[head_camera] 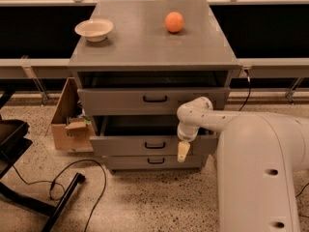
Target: Open middle drawer
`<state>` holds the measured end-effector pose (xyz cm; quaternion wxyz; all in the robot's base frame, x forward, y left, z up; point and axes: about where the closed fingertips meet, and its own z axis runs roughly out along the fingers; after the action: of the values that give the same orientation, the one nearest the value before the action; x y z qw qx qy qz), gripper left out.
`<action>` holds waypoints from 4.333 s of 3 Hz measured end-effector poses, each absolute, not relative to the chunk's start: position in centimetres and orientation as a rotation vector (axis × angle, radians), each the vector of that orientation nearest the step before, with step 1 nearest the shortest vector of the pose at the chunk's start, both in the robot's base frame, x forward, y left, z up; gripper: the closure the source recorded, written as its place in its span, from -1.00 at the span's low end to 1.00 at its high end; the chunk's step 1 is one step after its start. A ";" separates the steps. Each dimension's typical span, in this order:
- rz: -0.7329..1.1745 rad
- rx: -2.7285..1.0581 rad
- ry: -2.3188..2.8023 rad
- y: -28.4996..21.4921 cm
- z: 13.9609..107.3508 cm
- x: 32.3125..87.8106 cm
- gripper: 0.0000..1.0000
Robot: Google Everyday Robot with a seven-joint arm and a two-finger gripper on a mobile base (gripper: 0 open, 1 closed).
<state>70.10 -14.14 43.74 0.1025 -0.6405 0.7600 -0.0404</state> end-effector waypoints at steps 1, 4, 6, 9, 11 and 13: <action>-0.096 -1.891 2.239 -14.1 43.5 70.2 -1.00; 0.062 -1.974 2.274 -11.7 43.3 62.5 0.21; 0.056 -2.005 2.275 -11.9 44.3 59.9 1.00; 0.065 -2.011 2.292 -12.4 44.7 56.6 1.00; 0.082 -2.021 2.301 -12.6 44.7 54.4 1.00; 0.123 -2.046 2.311 -12.9 44.9 50.3 1.00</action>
Offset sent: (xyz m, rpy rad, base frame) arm -0.0929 0.0360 -0.0443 0.0584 0.1860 0.0825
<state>50.27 -12.88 44.89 0.0263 -0.6622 0.7478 0.0399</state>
